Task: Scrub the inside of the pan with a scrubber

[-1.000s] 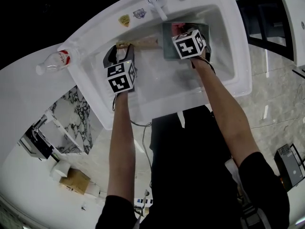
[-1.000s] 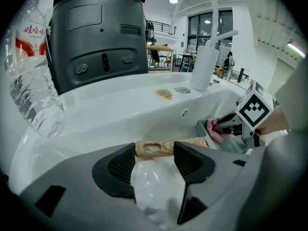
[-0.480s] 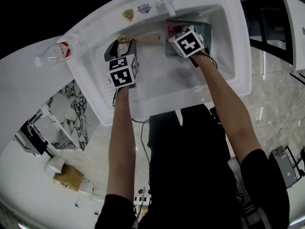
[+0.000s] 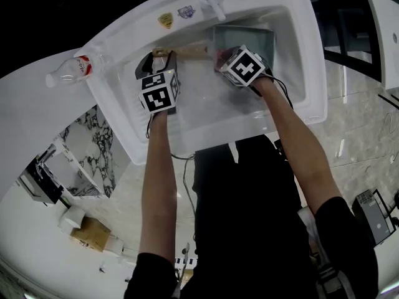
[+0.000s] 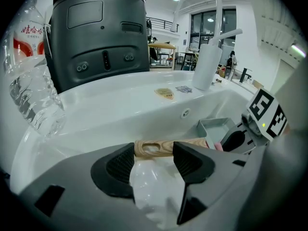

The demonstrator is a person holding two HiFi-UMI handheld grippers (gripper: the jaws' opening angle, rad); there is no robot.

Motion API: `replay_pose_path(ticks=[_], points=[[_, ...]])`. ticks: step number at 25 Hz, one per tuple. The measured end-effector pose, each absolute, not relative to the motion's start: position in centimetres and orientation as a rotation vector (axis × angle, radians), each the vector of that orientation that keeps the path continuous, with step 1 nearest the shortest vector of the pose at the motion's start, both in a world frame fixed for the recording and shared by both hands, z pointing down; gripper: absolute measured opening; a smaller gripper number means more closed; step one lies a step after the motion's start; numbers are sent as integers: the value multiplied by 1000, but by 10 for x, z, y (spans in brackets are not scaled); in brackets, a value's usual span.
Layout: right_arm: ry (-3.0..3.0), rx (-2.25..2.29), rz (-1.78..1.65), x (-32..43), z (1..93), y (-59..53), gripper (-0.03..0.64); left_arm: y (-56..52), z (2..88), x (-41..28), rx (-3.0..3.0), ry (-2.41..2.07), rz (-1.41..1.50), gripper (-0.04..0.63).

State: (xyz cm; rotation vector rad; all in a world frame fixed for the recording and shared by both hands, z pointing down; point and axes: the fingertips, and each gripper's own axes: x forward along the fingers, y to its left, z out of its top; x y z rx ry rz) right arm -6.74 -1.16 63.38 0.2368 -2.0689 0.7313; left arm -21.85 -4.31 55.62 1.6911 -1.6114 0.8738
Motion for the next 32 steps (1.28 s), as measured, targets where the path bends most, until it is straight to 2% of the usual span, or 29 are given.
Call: replay_pose_path(ticks=[9,22,32], points=[[-1957,115,581,-50,634,2,38,-43,556,-218,1680,-1606,883,261],[-1557,-85,410,44,652,11,38,-47,557,-219,1663,-1633,849,261],[-1521,132,338,67,656,-17,38,-46,556,-218,1668,-1629,864,261]])
